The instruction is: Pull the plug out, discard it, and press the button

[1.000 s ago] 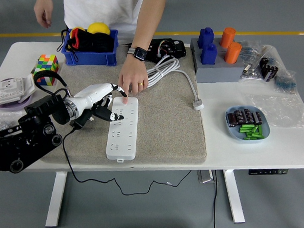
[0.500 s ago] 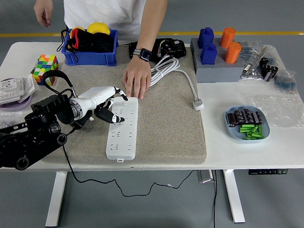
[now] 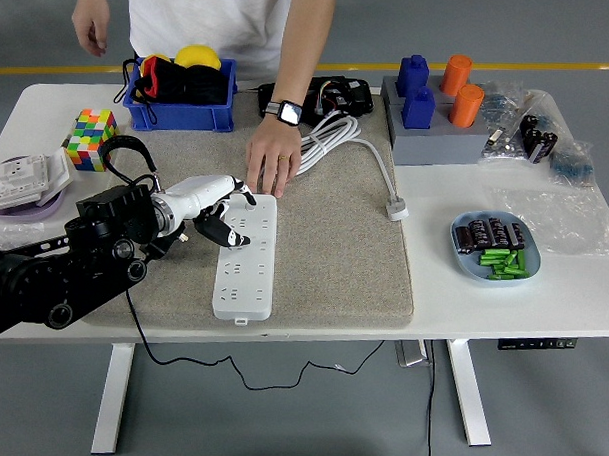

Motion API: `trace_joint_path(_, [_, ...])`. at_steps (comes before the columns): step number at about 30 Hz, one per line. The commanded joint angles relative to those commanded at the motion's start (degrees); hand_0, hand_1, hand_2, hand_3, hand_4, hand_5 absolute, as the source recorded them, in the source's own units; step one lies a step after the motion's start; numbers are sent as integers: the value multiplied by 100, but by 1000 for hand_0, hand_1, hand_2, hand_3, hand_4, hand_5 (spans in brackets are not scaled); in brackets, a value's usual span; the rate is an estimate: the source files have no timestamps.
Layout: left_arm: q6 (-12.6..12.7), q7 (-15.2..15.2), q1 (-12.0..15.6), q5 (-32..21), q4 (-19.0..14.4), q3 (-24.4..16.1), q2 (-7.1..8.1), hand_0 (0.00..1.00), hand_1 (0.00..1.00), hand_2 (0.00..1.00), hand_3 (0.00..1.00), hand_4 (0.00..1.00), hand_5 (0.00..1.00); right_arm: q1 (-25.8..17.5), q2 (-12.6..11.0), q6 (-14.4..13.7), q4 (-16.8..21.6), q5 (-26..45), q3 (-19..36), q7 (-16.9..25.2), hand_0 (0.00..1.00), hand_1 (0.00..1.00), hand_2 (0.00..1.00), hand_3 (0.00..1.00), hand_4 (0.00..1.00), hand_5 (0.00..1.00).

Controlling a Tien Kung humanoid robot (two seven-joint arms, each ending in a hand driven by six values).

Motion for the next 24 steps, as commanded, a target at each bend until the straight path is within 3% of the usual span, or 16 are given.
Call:
trace_joint_path(2, [-91, 97, -70, -77, 105, 33, -44, 29, 2, 54, 783, 823, 261, 1, -4, 4, 1, 6, -12, -1, 747, 683, 666, 675, 760, 665])
trace_joint_path(3, [-129, 128, -101, -91, 154, 48, -63, 23, 2, 51, 795, 794, 314, 2, -5, 2, 1, 2, -11, 0, 747, 683, 666, 675, 760, 665])
trace_joint_path(13, [-381, 283, -286, -341, 372, 116, -147, 24, 2, 51, 797, 767, 321, -9, -8, 5, -2, 13, -24, -2, 747, 683, 666, 675, 760, 665])
trace_joint_path(15, [-423, 302, -296, -375, 384, 138, -147, 24, 2, 50, 788, 731, 361, -9, -11, 4, -2, 12, -25, -2, 747, 683, 666, 675, 760, 665])
trace_joint_path(24, [-458, 291, -287, -437, 273, 99, -101, 19, 2, 42, 754, 735, 373, -12, -11, 3, -2, 6, -8, -1, 747, 683, 666, 675, 760, 666])
